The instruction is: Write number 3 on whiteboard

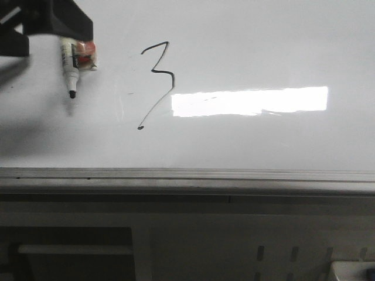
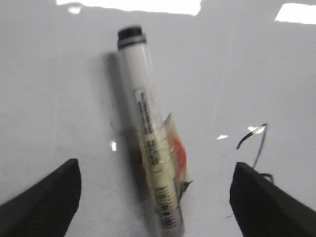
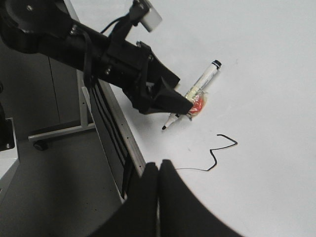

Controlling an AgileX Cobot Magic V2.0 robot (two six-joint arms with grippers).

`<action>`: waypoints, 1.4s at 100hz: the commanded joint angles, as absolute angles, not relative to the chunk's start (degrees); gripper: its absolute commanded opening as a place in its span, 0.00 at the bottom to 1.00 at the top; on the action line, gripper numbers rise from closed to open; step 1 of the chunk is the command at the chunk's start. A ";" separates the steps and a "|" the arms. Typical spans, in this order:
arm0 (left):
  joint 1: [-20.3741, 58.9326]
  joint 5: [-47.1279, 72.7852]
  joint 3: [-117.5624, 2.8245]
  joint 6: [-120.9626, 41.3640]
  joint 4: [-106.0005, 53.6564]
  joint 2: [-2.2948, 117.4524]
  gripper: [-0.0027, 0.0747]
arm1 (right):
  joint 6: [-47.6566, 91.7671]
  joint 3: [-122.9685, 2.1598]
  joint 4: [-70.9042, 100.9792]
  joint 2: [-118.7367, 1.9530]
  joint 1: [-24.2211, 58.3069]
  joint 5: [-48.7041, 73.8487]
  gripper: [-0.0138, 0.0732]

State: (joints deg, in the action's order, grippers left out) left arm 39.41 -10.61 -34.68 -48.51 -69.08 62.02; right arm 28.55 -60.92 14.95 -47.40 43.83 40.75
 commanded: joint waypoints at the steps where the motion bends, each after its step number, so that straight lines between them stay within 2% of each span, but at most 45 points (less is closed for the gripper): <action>1: 39.30 -10.21 -36.19 -48.60 -66.87 56.17 0.77 | 28.44 -62.36 15.65 -46.97 43.59 36.19 0.09; 12: 39.30 -8.53 -36.07 -48.74 -63.84 48.75 0.74 | 28.44 -62.36 15.51 -46.55 43.59 34.58 0.09; 19: 39.30 -7.94 -35.39 -48.74 -62.57 43.57 0.64 | 28.44 -61.77 14.21 -45.48 43.59 33.36 0.09; 20: 39.30 -7.94 -35.17 -48.74 -62.26 42.41 0.60 | 28.44 -61.52 13.81 -45.15 43.59 33.05 0.09; 21: 39.30 -7.94 -35.17 -48.74 -62.11 41.82 0.60 | 28.44 -61.38 13.59 -45.15 43.59 32.90 0.09; 26: 39.30 -7.16 -33.95 -48.74 -60.92 37.69 0.47 | 28.44 -59.80 12.10 -43.20 43.59 31.27 0.09; 27: 39.30 -6.88 -33.58 -48.74 -60.56 36.48 0.41 | 28.44 -59.12 11.76 -42.59 43.59 30.66 0.09; 42: 39.30 -0.65 -28.80 -49.36 -54.87 23.50 0.01 | 28.44 -47.10 10.61 -33.72 42.26 19.79 0.11; 65: 39.30 5.86 -22.26 -49.79 -52.49 12.45 0.01 | 28.44 -24.15 10.61 -17.23 38.81 2.23 0.11; 77: 39.30 6.09 -20.46 -49.79 -52.49 10.27 0.01 | 28.44 -17.27 10.61 -10.89 38.78 -2.95 0.11; 96: 39.30 6.18 -20.12 -49.79 -52.61 10.29 0.01 | 28.44 -14.75 10.61 -5.98 38.78 -3.34 0.11; 140: 39.30 5.17 -18.76 -49.79 -54.50 10.29 0.01 | 28.44 -14.65 10.61 -5.89 38.78 -3.11 0.11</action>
